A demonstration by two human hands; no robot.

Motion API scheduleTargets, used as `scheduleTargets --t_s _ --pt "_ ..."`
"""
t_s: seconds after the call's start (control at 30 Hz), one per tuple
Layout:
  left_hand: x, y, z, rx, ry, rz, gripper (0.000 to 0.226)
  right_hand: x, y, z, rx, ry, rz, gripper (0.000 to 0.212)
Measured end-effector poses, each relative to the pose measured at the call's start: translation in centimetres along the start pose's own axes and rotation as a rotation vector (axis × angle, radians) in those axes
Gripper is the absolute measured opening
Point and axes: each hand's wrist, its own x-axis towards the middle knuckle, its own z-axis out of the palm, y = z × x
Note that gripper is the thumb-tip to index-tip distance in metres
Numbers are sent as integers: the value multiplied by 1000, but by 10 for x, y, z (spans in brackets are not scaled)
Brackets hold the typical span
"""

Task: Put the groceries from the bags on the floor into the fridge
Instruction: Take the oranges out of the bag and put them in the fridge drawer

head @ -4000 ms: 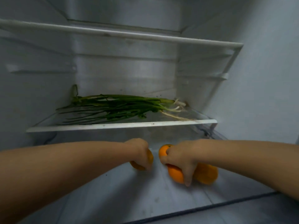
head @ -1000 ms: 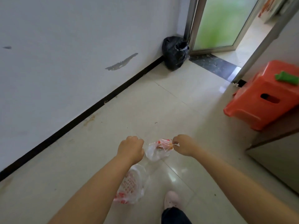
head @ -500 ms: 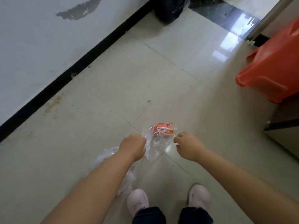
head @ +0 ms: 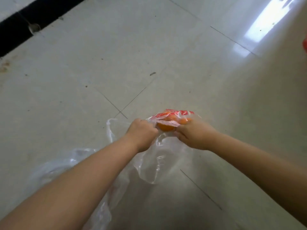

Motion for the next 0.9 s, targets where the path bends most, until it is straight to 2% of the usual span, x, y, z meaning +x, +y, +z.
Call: scheduleTargets --t_s 0.03,0.1,0.17,0.2,0.3,0.33,0.4,0.47,0.53,0.6,0.7,0.77,0.9 --pt "11 -5 8 32 -14 53 30 -1 3 11 -14 -90 -74 41" --pt "32 -16 21 91 -3 131 33 -2 8 33 -49 -357 -93 40" --pt "46 -25 28 110 103 154 30 3 14 45 -89 -404 -59 38" --pt "51 -29 27 105 217 168 25 6 16 46 -119 -371 -29 38" --pt "61 -38 19 23 376 164 35 16 24 42 -115 -218 72 36" --pt "64 -41 16 -9 383 145 35 17 24 39 -105 -174 113 34" --pt "70 -38 8 -100 302 73 38 19 24 36 -127 5 211 21" --pt "81 -33 15 -99 235 28 47 20 31 42 -74 71 332 24" --pt "87 -24 18 -115 177 28 56 24 34 48 96 23 438 29" --pt "95 -17 24 -122 166 30 65 28 40 53 125 -7 525 32" --pt "102 -9 31 -138 170 18 77 33 49 55 221 43 634 31" --pt "106 -3 29 -142 145 6 79 35 51 52 282 8 689 34" --pt "112 5 22 -132 149 5 72 33 59 52 118 -56 692 43"
